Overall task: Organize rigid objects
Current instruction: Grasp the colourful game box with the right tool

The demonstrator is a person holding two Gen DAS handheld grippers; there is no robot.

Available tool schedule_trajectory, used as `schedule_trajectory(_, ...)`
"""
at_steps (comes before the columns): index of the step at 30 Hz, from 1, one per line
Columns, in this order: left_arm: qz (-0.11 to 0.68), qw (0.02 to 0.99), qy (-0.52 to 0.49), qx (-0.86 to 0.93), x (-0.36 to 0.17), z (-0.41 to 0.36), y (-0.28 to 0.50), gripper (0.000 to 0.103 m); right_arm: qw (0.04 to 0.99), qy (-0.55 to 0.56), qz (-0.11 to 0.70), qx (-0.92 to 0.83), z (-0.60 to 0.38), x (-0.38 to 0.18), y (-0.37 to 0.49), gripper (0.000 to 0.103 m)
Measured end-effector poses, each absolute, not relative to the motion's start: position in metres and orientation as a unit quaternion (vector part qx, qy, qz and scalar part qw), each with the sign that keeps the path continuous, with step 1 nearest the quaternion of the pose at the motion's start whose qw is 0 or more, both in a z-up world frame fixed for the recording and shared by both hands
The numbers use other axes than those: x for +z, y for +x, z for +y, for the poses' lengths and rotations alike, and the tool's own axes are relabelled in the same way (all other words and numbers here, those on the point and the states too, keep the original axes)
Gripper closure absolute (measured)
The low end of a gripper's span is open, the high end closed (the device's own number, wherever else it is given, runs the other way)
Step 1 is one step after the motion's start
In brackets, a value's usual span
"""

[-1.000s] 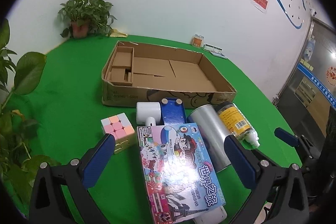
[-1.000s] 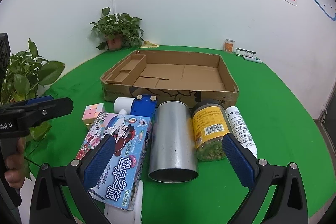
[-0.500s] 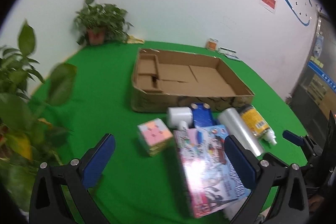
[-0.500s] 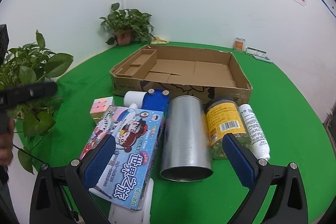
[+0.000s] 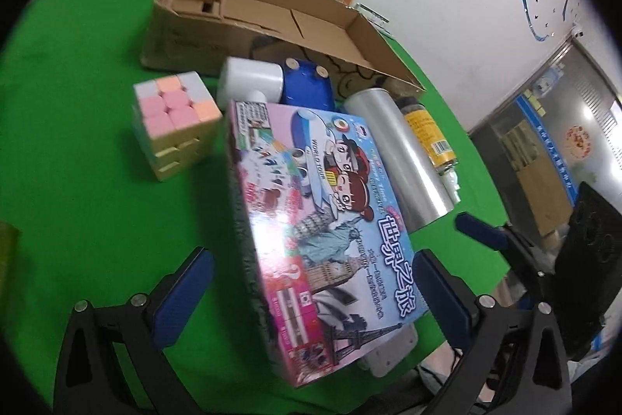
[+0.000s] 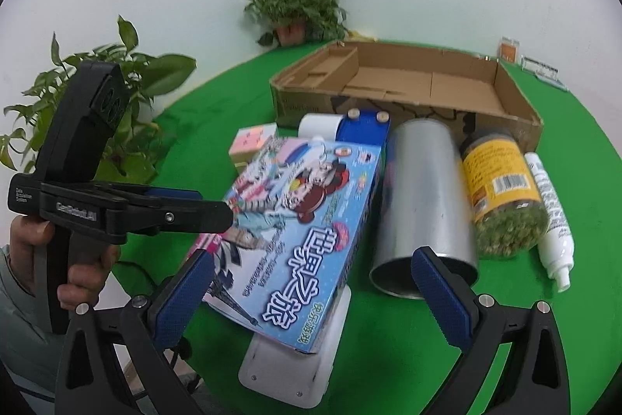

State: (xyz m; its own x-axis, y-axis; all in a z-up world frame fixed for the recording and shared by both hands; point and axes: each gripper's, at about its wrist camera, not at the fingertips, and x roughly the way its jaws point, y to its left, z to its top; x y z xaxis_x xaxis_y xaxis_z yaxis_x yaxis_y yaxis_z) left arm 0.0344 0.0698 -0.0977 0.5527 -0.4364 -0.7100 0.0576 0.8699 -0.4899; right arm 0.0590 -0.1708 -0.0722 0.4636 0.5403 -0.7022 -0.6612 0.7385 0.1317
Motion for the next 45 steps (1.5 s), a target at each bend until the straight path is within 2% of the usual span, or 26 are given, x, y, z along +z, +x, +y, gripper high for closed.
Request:
schedule_trajectory(4, 0.471, 0.840, -0.222, -0.151, -0.110, 0.066, 0.040, 0.014, 0.837, -0.065, 0.417, 0.349, -0.162, -0.090, 0.074, 0.001)
schedule_trajectory(8, 0.485, 0.830, -0.228, -0.156, -0.118, 0.064, 0.045, 0.015, 0.821, -0.076, 0.444, 0.350, -0.147, -0.102, 0.081, 0.002)
schedule_trajectory(10, 0.492, 0.825, -0.231, -0.151, -0.122, 0.065, 0.046, 0.024, 0.817, -0.089, 0.454, 0.346, -0.139, -0.106, 0.083, 0.003)
schedule_trajectory(12, 0.496, 0.822, -0.235, -0.154, -0.122, 0.068, 0.045, 0.028, 0.811, -0.099, 0.466, 0.340, -0.131, -0.113, 0.085, 0.006)
schedule_trajectory(22, 0.502, 0.798, -0.281, -0.179, -0.135, 0.079, 0.047, 0.028, 0.823, -0.127, 0.452, 0.321, -0.121, -0.106, 0.079, 0.009)
schedule_trajectory(26, 0.500, 0.804, -0.265, -0.183, -0.133, 0.073, 0.046, 0.028, 0.824, -0.120, 0.454, 0.318, -0.126, -0.104, 0.081, 0.016)
schedule_trajectory(41, 0.448, 0.865, -0.192, -0.121, -0.086, 0.064, 0.017, 0.043, 0.837, -0.065, 0.431, 0.330, -0.132, -0.084, 0.066, 0.021)
schedule_trajectory(43, 0.442, 0.869, -0.190, -0.114, -0.083, 0.065, 0.017, 0.045, 0.839, -0.066, 0.427, 0.330, -0.133, -0.081, 0.067, 0.024)
schedule_trajectory(45, 0.438, 0.873, -0.187, -0.107, -0.079, 0.067, 0.021, 0.048, 0.840, -0.064, 0.426, 0.331, -0.134, -0.077, 0.072, 0.031)
